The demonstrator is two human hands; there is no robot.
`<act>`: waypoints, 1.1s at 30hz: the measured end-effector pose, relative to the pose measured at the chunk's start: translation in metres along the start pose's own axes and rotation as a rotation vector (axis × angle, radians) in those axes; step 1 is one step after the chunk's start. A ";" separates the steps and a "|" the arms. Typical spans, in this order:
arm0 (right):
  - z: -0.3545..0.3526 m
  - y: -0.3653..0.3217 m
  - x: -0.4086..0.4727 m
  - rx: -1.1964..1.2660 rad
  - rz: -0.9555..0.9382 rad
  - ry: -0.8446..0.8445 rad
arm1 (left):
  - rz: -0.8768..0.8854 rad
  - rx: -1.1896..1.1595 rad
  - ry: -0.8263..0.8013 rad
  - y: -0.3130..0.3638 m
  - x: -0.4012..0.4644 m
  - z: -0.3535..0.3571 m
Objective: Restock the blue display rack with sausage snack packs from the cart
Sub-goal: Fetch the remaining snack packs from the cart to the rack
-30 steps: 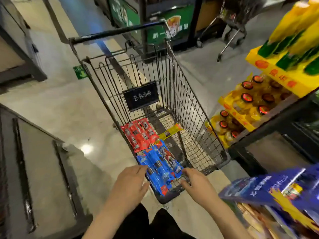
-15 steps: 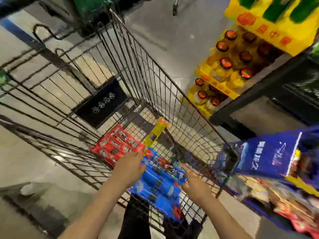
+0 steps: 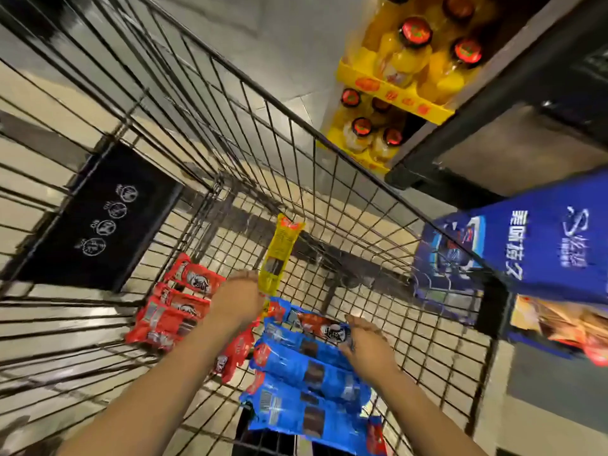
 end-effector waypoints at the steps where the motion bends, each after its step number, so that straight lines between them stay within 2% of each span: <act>1: 0.003 0.001 0.007 0.013 -0.001 -0.001 | -0.007 0.016 -0.006 0.002 0.011 0.001; 7: 0.009 0.000 0.035 -0.088 0.024 0.014 | -0.071 -0.108 -0.104 -0.004 0.063 0.016; 10: 0.007 0.001 0.041 -0.106 0.005 0.055 | -0.090 -0.215 -0.085 -0.003 0.075 0.019; 12: 0.006 0.005 0.042 -0.085 0.002 0.049 | -0.163 -0.321 -0.069 -0.006 0.078 0.019; 16: 0.004 0.028 0.037 0.140 0.067 0.035 | -0.113 -0.390 -0.081 -0.004 0.081 0.020; 21: -0.008 0.045 0.020 0.517 0.068 0.130 | -0.069 -0.486 -0.041 0.012 0.066 0.004; 24: -0.017 0.040 0.001 0.648 0.014 0.154 | -0.044 -0.624 -0.102 0.021 0.042 0.008; 26: -0.023 0.031 -0.018 0.728 -0.039 0.178 | 0.012 -0.755 -0.087 0.017 0.030 0.016; 33: -0.028 0.003 -0.110 1.094 -0.236 0.210 | 0.263 -0.852 -0.018 0.068 -0.090 -0.020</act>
Point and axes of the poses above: each hand's wrist, its own x-axis towards the middle knuckle, its own z-axis out of the palm, y = z × x, the point moved 6 cm from there along x, towards the middle knuckle, and after that the axes turned 15 degrees about -y, right-handed, at the moved point
